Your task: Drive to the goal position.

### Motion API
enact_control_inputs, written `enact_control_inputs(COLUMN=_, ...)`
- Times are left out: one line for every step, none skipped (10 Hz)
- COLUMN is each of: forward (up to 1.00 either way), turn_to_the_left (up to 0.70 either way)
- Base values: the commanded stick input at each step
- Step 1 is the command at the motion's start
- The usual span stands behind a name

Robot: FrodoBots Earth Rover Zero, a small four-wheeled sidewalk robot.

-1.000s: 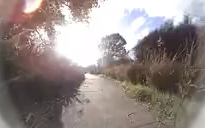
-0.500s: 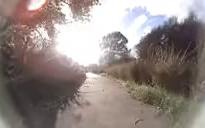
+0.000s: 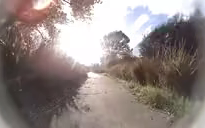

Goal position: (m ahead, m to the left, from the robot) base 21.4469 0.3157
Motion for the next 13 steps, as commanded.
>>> enact_control_inputs(forward=0.50, turn_to_the_left=0.02)
enact_control_inputs(forward=0.50, turn_to_the_left=0.02)
enact_control_inputs(forward=0.50, turn_to_the_left=0.02)
enact_control_inputs(forward=0.50, turn_to_the_left=0.02)
enact_control_inputs(forward=0.50, turn_to_the_left=0.02)
enact_control_inputs(forward=0.50, turn_to_the_left=0.02)
enact_control_inputs(forward=0.50, turn_to_the_left=0.02)
enact_control_inputs(forward=0.50, turn_to_the_left=0.02)
enact_control_inputs(forward=0.50, turn_to_the_left=0.02)
enact_control_inputs(forward=0.50, turn_to_the_left=0.02)
enact_control_inputs(forward=0.50, turn_to_the_left=0.02)
enact_control_inputs(forward=0.50, turn_to_the_left=0.02)
enact_control_inputs(forward=0.50, turn_to_the_left=0.02)
